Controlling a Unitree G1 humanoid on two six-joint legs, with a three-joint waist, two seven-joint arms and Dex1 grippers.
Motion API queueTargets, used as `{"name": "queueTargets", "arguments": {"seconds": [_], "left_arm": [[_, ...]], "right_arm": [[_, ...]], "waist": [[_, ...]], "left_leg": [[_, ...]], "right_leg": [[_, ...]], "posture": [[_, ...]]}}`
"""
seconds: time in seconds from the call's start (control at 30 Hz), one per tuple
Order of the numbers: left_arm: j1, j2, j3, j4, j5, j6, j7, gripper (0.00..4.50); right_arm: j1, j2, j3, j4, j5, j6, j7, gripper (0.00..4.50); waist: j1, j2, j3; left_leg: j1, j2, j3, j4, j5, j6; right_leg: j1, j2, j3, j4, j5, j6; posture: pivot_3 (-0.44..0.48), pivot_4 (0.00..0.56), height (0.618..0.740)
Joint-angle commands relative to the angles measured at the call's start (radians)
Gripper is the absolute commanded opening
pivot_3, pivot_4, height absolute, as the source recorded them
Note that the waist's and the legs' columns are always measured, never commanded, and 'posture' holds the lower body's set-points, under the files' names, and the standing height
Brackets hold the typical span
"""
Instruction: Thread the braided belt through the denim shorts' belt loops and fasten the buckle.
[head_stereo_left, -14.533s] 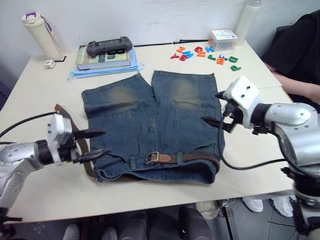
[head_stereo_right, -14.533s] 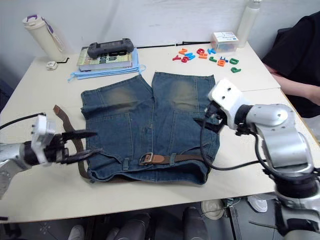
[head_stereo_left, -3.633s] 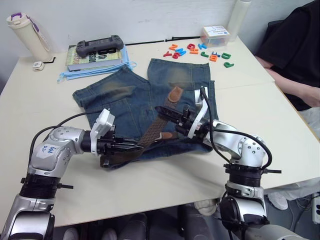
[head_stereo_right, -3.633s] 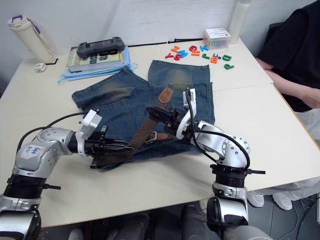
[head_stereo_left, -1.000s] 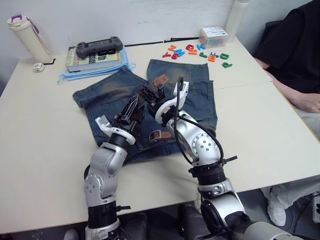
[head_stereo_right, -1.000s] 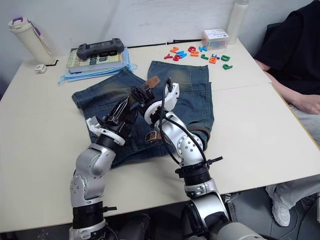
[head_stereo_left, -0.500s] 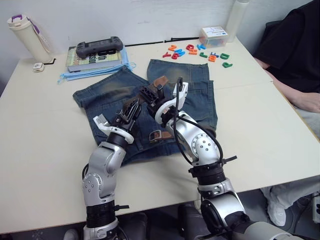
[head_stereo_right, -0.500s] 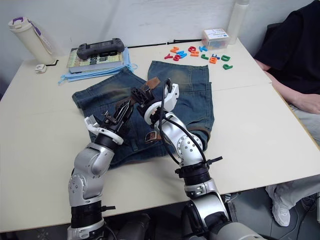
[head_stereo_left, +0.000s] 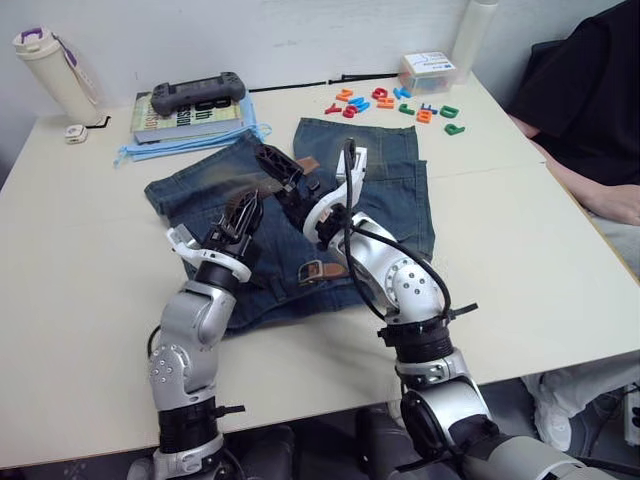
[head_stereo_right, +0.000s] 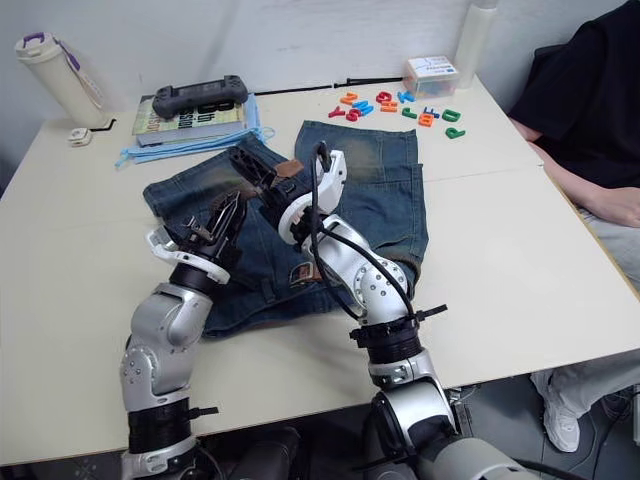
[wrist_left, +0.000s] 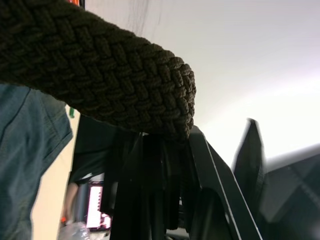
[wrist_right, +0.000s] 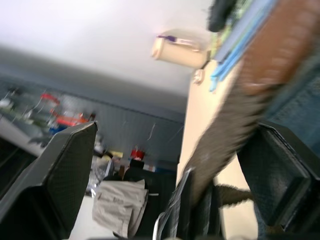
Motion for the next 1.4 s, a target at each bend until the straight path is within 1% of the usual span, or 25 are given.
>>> {"name": "queueTargets", "arguments": {"seconds": [0.03, 0.1, 0.2, 0.27, 0.4, 0.47, 0.53, 0.6, 0.63, 0.73, 0.83, 1.0, 1.1, 1.23, 1.33, 1.4], "left_arm": [[0.033, 0.064, 0.083, -0.052, -0.023, 0.057, -0.002, 0.0], [0.061, 0.102, 0.124, -0.049, -0.023, 0.1, -0.002, 0.0], [0.124, 0.163, 0.163, -0.051, -0.023, 0.188, -0.018, 0.0], [0.163, 0.188, 0.181, -0.055, -0.023, 0.241, -0.038, 0.0], [0.294, 0.254, 0.213, -0.057, -0.023, 0.36, -0.101, 0.0], [0.363, 0.278, 0.264, -0.053, -0.023, 0.392, -0.143, 0.0], [0.395, 0.283, 0.327, -0.033, -0.023, 0.409, -0.178, 0.0], [0.424, 0.311, 0.368, -0.008, -0.023, 0.442, -0.211, 0.0], [0.465, 0.339, 0.373, -0.001, -0.023, 0.475, -0.242, 0.0], [0.53, 0.37, 0.362, 0.011, -0.023, 0.517, -0.286, 0.0], [0.535, 0.375, 0.339, 0.018, -0.023, 0.519, -0.31, 0.0], [0.519, 0.375, 0.269, 0.047, -0.023, 0.504, -0.287, 0.0], [0.486, 0.384, 0.204, 0.069, -0.023, 0.49, -0.248, 0.0], [0.456, 0.377, 0.151, 0.067, -0.023, 0.467, -0.211, 0.0], [0.448, 0.407, 0.099, 0.049, -0.023, 0.47, -0.201, 0.0], [0.452, 0.411, 0.087, 0.041, -0.023, 0.462, -0.198, 0.0]], "right_arm": [[0.028, -0.118, -0.063, -0.12, -0.037, 0.076, 0.008, 4.46], [0.04, -0.197, -0.062, -0.162, -0.083, 0.12, 0.027, 4.46], [0.056, -0.32, -0.018, -0.24, -0.191, 0.182, 0.111, 4.46], [0.066, -0.39, 0.019, -0.293, -0.265, 0.209, 0.181, 4.46], [0.095, -0.524, 0.106, -0.396, -0.4, 0.243, 0.364, 4.46], [0.094, -0.583, 0.159, -0.433, -0.473, 0.247, 0.458, 4.46], [0.094, -0.617, 0.203, -0.452, -0.546, 0.241, 0.519, 4.46], [0.097, -0.633, 0.243, -0.457, -0.615, 0.225, 0.565, 4.46], [0.101, -0.635, 0.257, -0.459, -0.65, 0.213, 0.581, 4.46], [0.102, -0.636, 0.277, -0.462, -0.736, 0.189, 0.625, 4.46], [0.105, -0.637, 0.282, -0.468, -0.792, 0.178, 0.672, 4.46], [0.125, -0.656, 0.274, -0.486, -0.851, 0.181, 0.739, 4.46], [0.142, -0.656, 0.265, -0.507, -0.874, 0.203, 0.746, 4.46], [0.154, -0.647, 0.255, -0.53, -0.888, 0.222, 0.749, 4.46], [0.159, -0.642, 0.251, -0.542, -0.898, 0.237, 0.744, 4.46], [0.162, -0.638, 0.243, -0.552, -0.902, 0.246, 0.743, 4.46]], "waist": [[0.002, 0.0, 0.0], [0.002, 0.0, 0.0], [-0.001, 0.0, 0.0], [-0.002, 0.0, 0.0], [0.001, 0.0, 0.0], [0.001, 0.0, 0.0], [0.004, 0.0, 0.0], [0.009, 0.0, 0.001], [0.011, 0.0, 0.001], [0.015, 0.0, 0.001], [0.024, -0.001, 0.001], [0.027, -0.001, 0.001], [0.029, -0.001, 0.001], [0.028, -0.001, 0.001], [0.029, -0.001, 0.001], [0.028, -0.001, 0.001]], "left_leg": [[0.0, -0.001, 0.0, 0.001, 0.0, 0.0], [0.0, -0.002, 0.001, 0.001, 0.0, 0.001], [0.0, -0.002, 0.001, 0.0, 0.0, 0.001], [0.001, -0.002, 0.001, -0.001, 0.0, 0.001], [0.001, -0.001, 0.001, -0.001, 0.0, 0.001], [0.001, -0.002, 0.002, 0.0, 0.0, 0.001], [0.001, -0.002, 0.002, -0.001, -0.001, 0.001], [0.001, -0.001, 0.002, 0.0, -0.001, 0.001], [0.001, -0.001, 0.002, 0.0, -0.001, 0.001], [0.001, -0.002, 0.002, -0.001, -0.001, 0.002], [0.001, -0.002, 0.003, -0.001, -0.002, 0.004], [0.001, -0.001, 0.003, -0.001, -0.003, 0.003], [0.001, -0.001, 0.004, -0.001, -0.003, 0.003], [0.001, -0.001, 0.004, -0.001, -0.003, 0.003], [0.001, -0.001, 0.004, -0.001, -0.003, 0.003], [0.001, -0.001, 0.004, -0.001, -0.003, 0.003]], "right_leg": [[0.0, 0.0, 0.0, 0.0, 0.0, 0.0], [0.001, 0.0, -0.001, 0.0, 0.0, 0.0], [0.0, 0.0, -0.001, -0.001, 0.0, 0.0], [0.0, 0.0, -0.001, -0.001, 0.0, 0.0], [0.0, 0.0, -0.001, -0.001, 0.0, 0.0], [0.0, 0.0, -0.001, -0.002, 0.0, 0.0], [0.0, 0.0, -0.001, -0.002, 0.0, 0.0], [0.001, -0.001, -0.001, -0.003, 0.0, 0.0], [0.001, -0.001, -0.002, -0.003, 0.0, 0.0], [0.001, -0.002, -0.001, -0.004, 0.0, 0.0], [0.001, -0.002, -0.001, -0.005, 0.0, 0.0], [0.001, -0.004, -0.002, -0.006, 0.0, 0.0], [0.001, -0.004, -0.001, -0.005, 0.001, 0.0], [0.001, -0.004, -0.001, -0.005, 0.001, 0.0], [0.001, -0.004, -0.001, -0.006, 0.001, 0.0], [0.001, -0.004, -0.001, -0.006, 0.001, 0.0]], "posture": [[0.0, 0.15, 0.738], [0.0, 0.15, 0.738], [0.0, 0.15, 0.738], [0.0, 0.15, 0.738], [0.0, 0.15, 0.738], [0.0, 0.15, 0.738], [0.0, 0.15, 0.738], [0.0, 0.15, 0.738], [0.0, 0.15, 0.738], [0.0, 0.15, 0.738], [0.0, 0.15, 0.738], [0.0, 0.15, 0.738], [0.0, 0.15, 0.738], [0.0, 0.15, 0.738], [0.0, 0.15, 0.738], [0.0, 0.15, 0.738]]}}
